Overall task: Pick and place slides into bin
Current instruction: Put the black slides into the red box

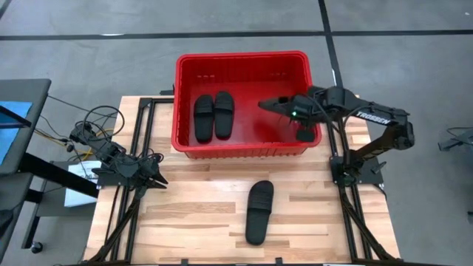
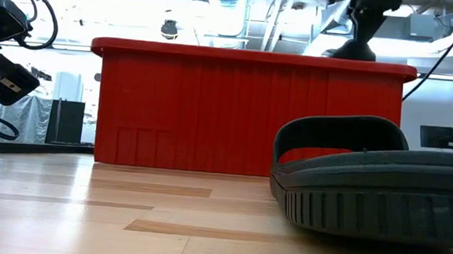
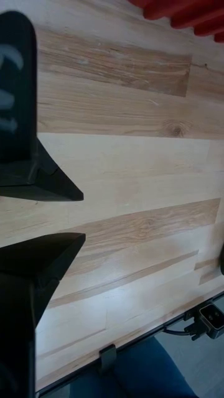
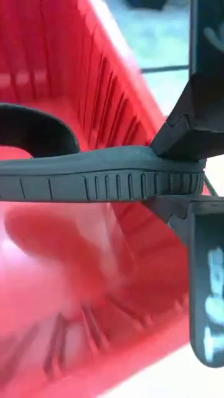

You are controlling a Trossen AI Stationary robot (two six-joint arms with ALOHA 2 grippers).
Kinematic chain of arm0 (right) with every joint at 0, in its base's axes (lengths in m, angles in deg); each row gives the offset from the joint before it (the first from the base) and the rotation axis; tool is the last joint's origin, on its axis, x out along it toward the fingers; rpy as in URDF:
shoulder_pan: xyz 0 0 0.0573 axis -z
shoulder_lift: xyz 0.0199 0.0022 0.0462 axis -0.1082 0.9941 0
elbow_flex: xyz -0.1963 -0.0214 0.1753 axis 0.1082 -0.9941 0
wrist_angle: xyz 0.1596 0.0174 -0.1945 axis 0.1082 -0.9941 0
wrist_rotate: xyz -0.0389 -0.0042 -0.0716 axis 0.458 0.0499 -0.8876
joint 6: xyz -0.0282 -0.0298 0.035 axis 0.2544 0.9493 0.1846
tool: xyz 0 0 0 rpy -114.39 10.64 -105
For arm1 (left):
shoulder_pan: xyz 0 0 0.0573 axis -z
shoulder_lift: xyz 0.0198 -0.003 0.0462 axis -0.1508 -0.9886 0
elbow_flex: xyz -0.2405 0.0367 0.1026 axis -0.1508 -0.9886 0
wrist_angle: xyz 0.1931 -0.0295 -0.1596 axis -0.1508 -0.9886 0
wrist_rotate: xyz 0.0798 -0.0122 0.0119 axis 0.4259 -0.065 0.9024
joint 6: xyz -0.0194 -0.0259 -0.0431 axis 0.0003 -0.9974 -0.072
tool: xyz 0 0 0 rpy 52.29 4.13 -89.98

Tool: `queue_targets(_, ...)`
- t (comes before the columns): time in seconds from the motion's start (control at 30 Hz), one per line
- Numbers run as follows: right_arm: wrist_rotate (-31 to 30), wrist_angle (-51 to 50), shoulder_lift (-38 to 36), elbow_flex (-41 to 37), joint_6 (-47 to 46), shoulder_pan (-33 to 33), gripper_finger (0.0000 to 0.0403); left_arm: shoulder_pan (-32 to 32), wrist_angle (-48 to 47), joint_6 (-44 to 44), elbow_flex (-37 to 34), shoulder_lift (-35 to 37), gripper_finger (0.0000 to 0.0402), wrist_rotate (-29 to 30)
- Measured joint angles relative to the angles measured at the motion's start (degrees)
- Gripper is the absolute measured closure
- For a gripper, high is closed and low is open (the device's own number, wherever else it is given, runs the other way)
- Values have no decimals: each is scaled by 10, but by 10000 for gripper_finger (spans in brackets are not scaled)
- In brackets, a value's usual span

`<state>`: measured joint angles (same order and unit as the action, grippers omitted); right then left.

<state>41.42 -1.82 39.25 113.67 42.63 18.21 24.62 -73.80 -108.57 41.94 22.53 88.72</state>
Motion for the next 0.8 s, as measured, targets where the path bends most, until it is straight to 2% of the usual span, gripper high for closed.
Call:
queue_targets(0.3,-63,9,36,6,-26,59,353,0,0,0,0,0,320,0)
queue_targets(0.6,-134,7,137,6,-29,72,353,0,0,0,0,0,320,0)
queue_targets(0.8,-160,12,195,6,-40,93,353,0,0,0,0,0,320,0)
